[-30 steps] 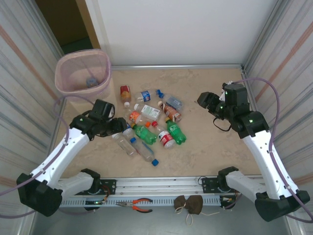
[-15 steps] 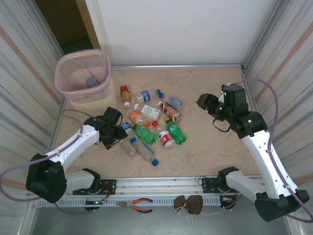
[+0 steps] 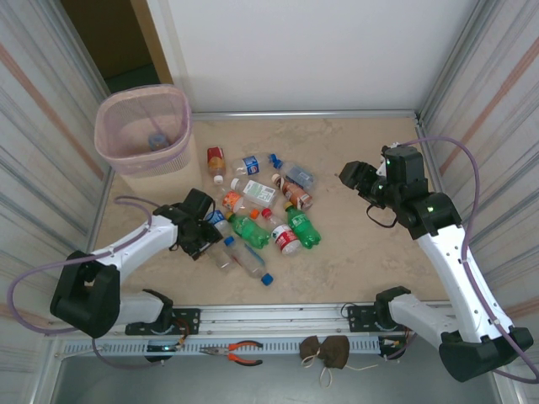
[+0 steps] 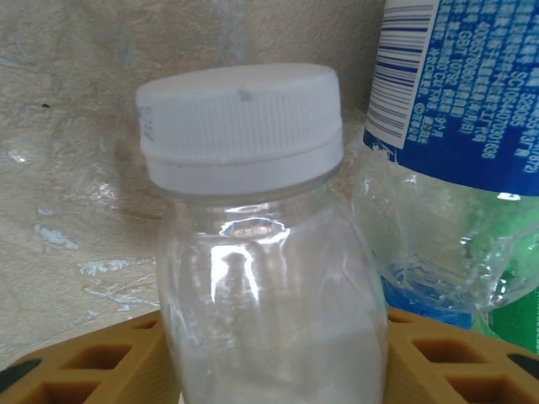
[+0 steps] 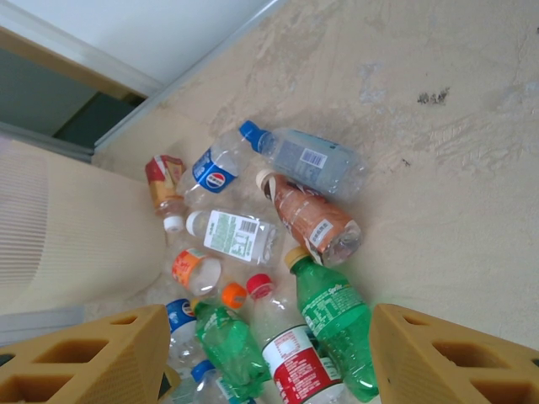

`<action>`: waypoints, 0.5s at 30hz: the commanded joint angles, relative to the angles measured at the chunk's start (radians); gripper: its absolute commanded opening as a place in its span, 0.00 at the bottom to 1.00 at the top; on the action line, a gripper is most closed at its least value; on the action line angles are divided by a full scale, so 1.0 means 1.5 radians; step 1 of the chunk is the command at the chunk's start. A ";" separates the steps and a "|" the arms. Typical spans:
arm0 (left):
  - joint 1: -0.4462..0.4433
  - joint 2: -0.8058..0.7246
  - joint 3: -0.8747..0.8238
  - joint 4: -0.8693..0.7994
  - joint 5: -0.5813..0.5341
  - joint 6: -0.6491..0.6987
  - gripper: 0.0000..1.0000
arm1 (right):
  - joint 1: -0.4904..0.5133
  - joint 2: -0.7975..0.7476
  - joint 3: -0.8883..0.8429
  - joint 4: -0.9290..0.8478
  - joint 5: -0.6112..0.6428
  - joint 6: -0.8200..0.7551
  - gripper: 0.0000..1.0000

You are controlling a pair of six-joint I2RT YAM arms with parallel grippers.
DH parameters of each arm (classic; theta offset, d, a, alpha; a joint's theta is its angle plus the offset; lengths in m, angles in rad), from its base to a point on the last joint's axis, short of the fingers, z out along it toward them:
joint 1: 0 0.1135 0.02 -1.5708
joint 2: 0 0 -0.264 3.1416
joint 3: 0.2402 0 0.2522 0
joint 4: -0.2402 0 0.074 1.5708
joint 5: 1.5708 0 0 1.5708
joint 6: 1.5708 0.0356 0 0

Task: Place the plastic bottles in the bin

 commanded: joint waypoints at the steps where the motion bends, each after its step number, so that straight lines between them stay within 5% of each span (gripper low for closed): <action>1: -0.003 -0.005 -0.007 -0.004 -0.004 -0.009 0.52 | 0.006 -0.012 -0.009 -0.001 0.007 -0.014 0.63; 15: -0.003 -0.100 0.030 -0.112 -0.034 0.031 0.41 | 0.004 -0.016 -0.011 -0.005 0.012 -0.017 0.62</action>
